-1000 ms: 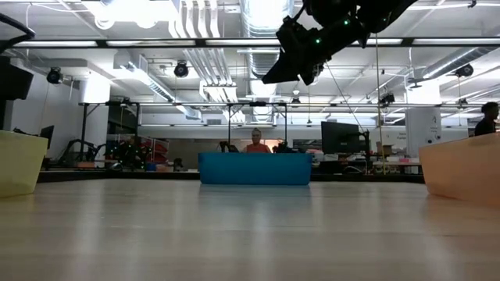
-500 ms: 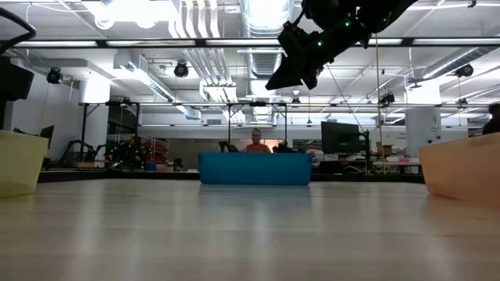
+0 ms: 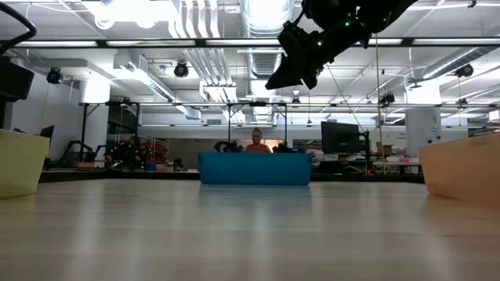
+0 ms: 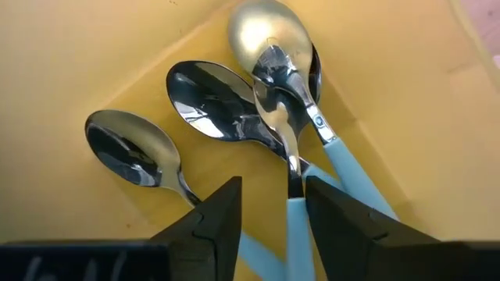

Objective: Sort silverware by color (type)
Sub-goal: Put the blue spoon into the yellow bin, then return to Home Position

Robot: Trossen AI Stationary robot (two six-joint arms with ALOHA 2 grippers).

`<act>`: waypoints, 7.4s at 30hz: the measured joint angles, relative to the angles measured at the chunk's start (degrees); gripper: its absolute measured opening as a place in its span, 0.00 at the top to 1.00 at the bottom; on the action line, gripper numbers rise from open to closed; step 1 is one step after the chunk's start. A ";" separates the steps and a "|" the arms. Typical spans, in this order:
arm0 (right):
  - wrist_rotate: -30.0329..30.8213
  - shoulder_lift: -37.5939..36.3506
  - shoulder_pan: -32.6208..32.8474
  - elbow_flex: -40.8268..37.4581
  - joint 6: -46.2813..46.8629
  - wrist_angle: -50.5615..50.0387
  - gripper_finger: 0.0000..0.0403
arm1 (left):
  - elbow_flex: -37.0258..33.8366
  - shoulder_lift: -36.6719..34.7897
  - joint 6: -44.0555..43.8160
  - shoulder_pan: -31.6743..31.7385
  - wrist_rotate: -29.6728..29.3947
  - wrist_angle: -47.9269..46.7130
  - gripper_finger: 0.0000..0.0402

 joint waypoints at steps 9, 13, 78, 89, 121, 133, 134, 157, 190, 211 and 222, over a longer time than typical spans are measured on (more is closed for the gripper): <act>0.04 0.00 0.00 -0.01 -0.19 -0.09 0.98 | -0.35 0.26 -0.93 -0.02 1.03 0.14 0.84; 0.04 0.00 0.00 -0.02 -0.23 -0.07 0.98 | -0.35 0.20 -2.04 -0.02 0.73 0.05 0.91; -35.25 4.44 9.36 -1.27 -6.72 32.38 0.98 | 21.14 -17.97 85.62 13.20 -54.34 16.45 0.97; -32.17 4.37 8.08 -1.27 -7.21 28.01 0.98 | 21.49 -13.94 7.57 8.98 -20.77 -21.06 0.97; -32.20 4.33 8.00 -1.18 -7.92 27.74 0.98 | 17.59 7.15 -17.18 0.99 6.29 -25.50 0.95; -32.20 4.33 8.00 -1.18 -8.44 27.58 0.98 | 17.62 9.38 -16.95 3.16 4.66 -20.15 0.94; -32.20 4.33 8.00 -1.18 -8.44 27.50 0.98 | 17.62 9.47 -17.02 3.19 4.62 -20.17 0.94; -32.20 4.33 8.00 -1.18 -8.72 27.02 0.98 | 17.62 9.63 -18.27 4.07 1.55 -19.59 0.84; -33.11 3.00 9.26 -1.68 -6.13 26.92 0.98 | 18.52 -13.57 51.60 0.30 -31.14 -4.55 0.81; -15.84 -6.95 22.71 -10.98 -7.95 20.36 0.98 | 15.51 -28.99 105.54 1.14 -39.19 10.11 0.81; -15.23 -15.67 22.49 -29.09 -8.15 34.80 0.98 | -5.71 -41.80 115.23 3.72 -35.76 39.24 0.81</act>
